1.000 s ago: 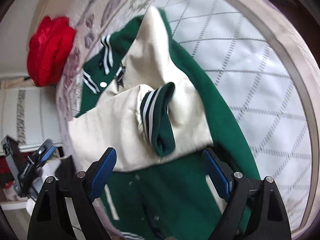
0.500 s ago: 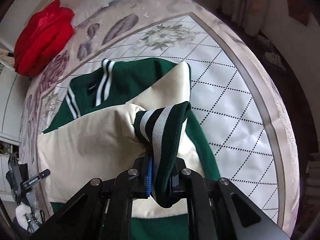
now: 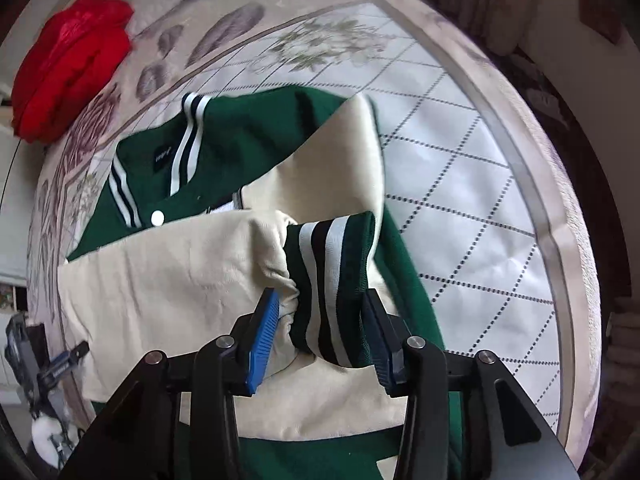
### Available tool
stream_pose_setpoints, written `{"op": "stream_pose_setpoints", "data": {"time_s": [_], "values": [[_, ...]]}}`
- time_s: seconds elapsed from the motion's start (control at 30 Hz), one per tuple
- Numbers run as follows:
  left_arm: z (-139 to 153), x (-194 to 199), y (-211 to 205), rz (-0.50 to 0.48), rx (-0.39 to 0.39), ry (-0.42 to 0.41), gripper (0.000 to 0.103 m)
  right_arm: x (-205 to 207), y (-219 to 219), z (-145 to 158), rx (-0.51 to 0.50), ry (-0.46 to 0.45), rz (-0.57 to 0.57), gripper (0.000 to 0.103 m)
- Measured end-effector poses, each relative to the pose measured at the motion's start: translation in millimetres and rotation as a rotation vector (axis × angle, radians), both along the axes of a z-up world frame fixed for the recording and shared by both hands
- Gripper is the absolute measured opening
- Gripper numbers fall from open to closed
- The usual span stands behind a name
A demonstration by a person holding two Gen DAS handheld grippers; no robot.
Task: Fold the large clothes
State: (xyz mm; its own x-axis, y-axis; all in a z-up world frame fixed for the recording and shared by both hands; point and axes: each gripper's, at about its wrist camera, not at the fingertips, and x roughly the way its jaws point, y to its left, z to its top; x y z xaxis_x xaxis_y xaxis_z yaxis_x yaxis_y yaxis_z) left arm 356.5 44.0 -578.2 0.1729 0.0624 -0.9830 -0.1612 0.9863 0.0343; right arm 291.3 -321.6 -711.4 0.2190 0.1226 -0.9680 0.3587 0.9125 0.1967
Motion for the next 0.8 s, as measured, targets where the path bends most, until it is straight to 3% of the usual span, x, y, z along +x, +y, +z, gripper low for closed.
{"op": "stream_pose_setpoints", "data": {"time_s": [0.07,0.13,0.2,0.3,0.37,0.5,0.57,0.67,0.8], "values": [[-4.6,4.9,11.7,0.039,-0.066,0.006,0.103,10.7,5.3,-36.3,-0.071,0.103,0.025,0.047],[-2.3,8.6,14.5,0.038,-0.078,0.022,0.103,15.5,-6.7,-53.5,-0.032,0.135,-0.034,0.053],[10.5,5.3,10.2,0.028,-0.039,0.022,0.103,15.1,-14.0,-46.1,0.010,0.154,-0.086,0.053],[48.7,-15.2,0.7,-0.013,0.019,-0.037,0.103,-14.3,-7.5,-4.5,0.036,0.124,-0.078,0.053],[75.0,-43.1,-10.0,-0.059,-0.001,-0.075,0.103,-47.8,8.2,17.9,0.072,0.116,-0.032,0.056],[96.2,-105.9,-34.1,-0.148,-0.057,-0.032,0.103,-154.4,69.4,31.1,0.141,0.226,0.093,0.056],[97.5,-137.4,-45.1,-0.185,-0.055,0.004,0.103,-211.2,100.5,18.6,0.162,0.299,0.115,0.056],[88.8,-189.5,-60.2,-0.237,-0.052,0.085,0.103,-286.3,142.8,-23.6,0.207,0.435,0.095,0.056],[57.7,-249.0,-78.4,-0.304,-0.033,0.180,0.103,-331.9,186.8,-65.0,0.215,0.478,0.067,0.056]]}}
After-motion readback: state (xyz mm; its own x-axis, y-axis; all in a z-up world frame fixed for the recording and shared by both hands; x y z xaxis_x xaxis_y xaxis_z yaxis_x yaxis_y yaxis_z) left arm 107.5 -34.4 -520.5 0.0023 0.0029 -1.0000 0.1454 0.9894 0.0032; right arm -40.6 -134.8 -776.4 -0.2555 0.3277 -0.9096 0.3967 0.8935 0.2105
